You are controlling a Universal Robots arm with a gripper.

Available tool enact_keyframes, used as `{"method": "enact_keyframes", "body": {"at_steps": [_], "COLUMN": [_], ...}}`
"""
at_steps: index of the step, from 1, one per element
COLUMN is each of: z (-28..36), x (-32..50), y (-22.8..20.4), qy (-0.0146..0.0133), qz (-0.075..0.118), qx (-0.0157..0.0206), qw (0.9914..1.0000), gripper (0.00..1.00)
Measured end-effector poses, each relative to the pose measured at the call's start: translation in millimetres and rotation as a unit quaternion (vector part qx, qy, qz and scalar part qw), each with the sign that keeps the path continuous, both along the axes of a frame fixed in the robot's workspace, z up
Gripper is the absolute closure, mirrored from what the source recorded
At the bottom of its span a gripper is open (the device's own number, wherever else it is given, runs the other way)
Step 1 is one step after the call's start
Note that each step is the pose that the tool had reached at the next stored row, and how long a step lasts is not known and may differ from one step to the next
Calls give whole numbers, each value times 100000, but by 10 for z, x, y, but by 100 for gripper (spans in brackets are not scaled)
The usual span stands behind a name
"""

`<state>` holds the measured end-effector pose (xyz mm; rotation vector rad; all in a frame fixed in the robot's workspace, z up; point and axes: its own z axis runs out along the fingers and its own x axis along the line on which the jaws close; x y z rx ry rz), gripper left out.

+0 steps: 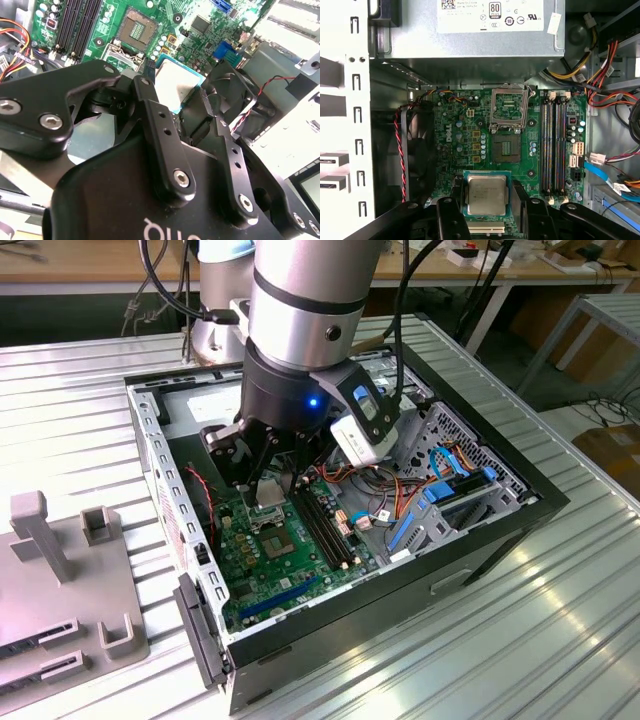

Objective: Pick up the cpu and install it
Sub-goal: 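Place the cpu into insertion slot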

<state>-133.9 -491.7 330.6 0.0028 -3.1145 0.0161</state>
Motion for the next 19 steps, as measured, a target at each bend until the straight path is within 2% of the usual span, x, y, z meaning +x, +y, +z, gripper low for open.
{"method": "enact_keyframes", "body": {"at_steps": [3,8,9,11,14,15,19], "z": [-29,-103,-130,-168,-232,-381,-455], "x": [47,280,328,374,400,395,383], "y": [0,21,37,70,127,134,133], "qy": [-33,-40,-38,-39,-36,-35,-34], "qz": [-5,-3,16,142,557,655,664], "qx": [-2,-1,-3,1,1,-8,-4], "qw": [100000,100000,100000,100000,99998,99998,99998], "gripper": [53,53,53,53,53,53,53]}}
